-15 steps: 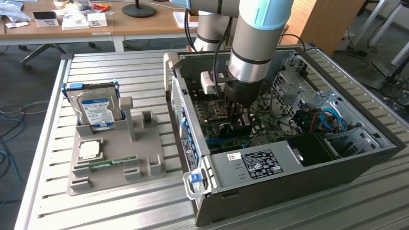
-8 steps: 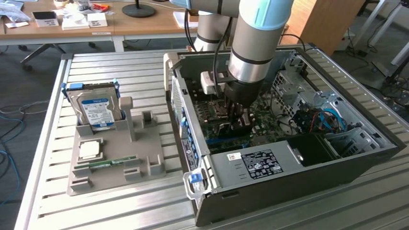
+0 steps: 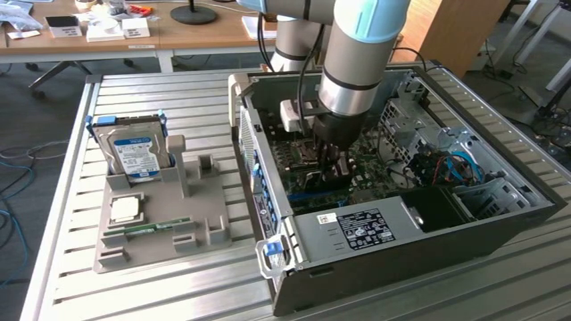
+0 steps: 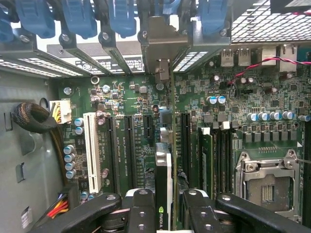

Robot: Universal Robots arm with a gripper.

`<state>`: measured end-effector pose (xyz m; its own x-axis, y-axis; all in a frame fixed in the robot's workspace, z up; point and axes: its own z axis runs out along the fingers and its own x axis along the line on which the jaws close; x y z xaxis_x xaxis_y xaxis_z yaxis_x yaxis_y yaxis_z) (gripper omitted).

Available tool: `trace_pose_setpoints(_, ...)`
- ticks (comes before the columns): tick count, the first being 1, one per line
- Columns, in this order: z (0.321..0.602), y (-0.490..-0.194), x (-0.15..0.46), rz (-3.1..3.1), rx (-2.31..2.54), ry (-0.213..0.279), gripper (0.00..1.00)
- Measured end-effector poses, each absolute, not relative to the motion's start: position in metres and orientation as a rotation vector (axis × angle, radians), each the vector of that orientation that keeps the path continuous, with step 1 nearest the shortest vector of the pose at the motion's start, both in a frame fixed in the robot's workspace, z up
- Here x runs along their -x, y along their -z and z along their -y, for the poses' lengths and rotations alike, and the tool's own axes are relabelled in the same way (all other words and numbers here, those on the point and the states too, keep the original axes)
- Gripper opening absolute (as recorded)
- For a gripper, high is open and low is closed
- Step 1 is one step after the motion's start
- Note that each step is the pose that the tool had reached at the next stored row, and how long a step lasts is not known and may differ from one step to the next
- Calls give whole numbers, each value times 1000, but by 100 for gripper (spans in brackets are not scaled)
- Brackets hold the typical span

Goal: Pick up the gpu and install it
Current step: 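Insert the gpu into the slot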

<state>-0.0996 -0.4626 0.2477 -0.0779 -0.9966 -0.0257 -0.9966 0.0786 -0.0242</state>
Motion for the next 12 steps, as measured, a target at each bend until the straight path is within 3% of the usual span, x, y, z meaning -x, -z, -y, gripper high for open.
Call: trace_pose_setpoints(12, 463, -246, 100, -2281, 2109, 0, 27)
